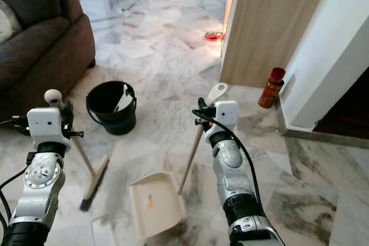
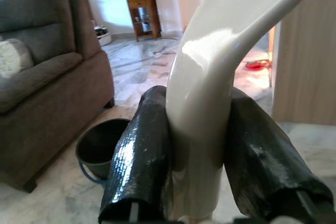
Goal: Sweep floor
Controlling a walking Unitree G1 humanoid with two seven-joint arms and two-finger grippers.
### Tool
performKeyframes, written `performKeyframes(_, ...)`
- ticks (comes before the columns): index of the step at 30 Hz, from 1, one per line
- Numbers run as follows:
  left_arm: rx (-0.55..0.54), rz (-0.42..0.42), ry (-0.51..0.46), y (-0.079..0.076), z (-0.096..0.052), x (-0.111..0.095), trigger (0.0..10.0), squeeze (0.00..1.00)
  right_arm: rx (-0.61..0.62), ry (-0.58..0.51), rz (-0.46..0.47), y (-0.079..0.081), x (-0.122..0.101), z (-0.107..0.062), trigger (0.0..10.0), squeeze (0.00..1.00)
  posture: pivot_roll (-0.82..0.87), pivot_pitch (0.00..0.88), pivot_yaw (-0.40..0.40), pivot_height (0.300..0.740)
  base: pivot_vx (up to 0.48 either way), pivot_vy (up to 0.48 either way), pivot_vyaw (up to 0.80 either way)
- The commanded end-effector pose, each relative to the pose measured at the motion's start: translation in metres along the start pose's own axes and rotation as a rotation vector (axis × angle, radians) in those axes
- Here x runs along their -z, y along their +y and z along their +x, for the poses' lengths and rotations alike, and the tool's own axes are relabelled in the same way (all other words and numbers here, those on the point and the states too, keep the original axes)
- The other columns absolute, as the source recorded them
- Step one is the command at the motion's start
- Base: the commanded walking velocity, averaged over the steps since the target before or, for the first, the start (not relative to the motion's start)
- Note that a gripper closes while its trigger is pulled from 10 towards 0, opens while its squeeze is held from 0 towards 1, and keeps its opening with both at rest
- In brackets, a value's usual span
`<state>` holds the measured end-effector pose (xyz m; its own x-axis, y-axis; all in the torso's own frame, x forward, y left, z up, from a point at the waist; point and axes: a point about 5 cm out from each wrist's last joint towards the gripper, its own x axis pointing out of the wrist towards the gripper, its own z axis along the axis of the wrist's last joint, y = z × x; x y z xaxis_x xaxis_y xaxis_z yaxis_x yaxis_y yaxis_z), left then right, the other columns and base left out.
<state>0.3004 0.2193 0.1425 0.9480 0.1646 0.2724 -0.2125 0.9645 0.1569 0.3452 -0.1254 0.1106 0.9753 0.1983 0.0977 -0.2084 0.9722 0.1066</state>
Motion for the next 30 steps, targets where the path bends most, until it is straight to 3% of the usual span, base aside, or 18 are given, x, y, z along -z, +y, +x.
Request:
performKeyframes(1,0.001,0.016,-0.034,-0.0007,0.002,-0.0075,10.0,0.0,-0.004,-0.063,-0.009,-0.0012,-0.0122,0.0029,10.0,0.0,0.13,0.11,0.009,0.74,0.0,0.0,0.0)
performKeyframes(4,0.0,0.016,-0.033,-0.0008,0.0018,-0.0071,10.0,0.0,-0.021,-0.07,-0.04,0.0005,-0.0133,0.0025,10.0,0.0,0.13,0.11,0.009,0.74,0.0,0.0,0.0)
performKeyframes(19,0.003,0.014,-0.02,-0.0017,-0.0002,-0.0044,10.0,0.0,-0.007,-0.072,-0.049,-0.0028,-0.0137,0.0021,10.0,0.0,0.13,0.113,0.007,0.74,0.0,0.0,0.78)
performKeyframes(25,0.012,0.007,-0.017,-0.0039,-0.0009,-0.0036,10.0,0.0,-0.003,-0.059,-0.031,-0.0038,-0.0124,0.0027,10.0,0.0,0.12,0.109,0.007,0.74,0.0,0.0,0.0)
performKeyframes(30,0.018,0.005,-0.017,-0.0063,-0.0015,-0.0031,10.0,0.0,-0.029,-0.065,-0.088,-0.0009,-0.0133,0.0022,10.0,0.0,0.11,0.1,0.006,0.74,0.0,0.0,0.26)
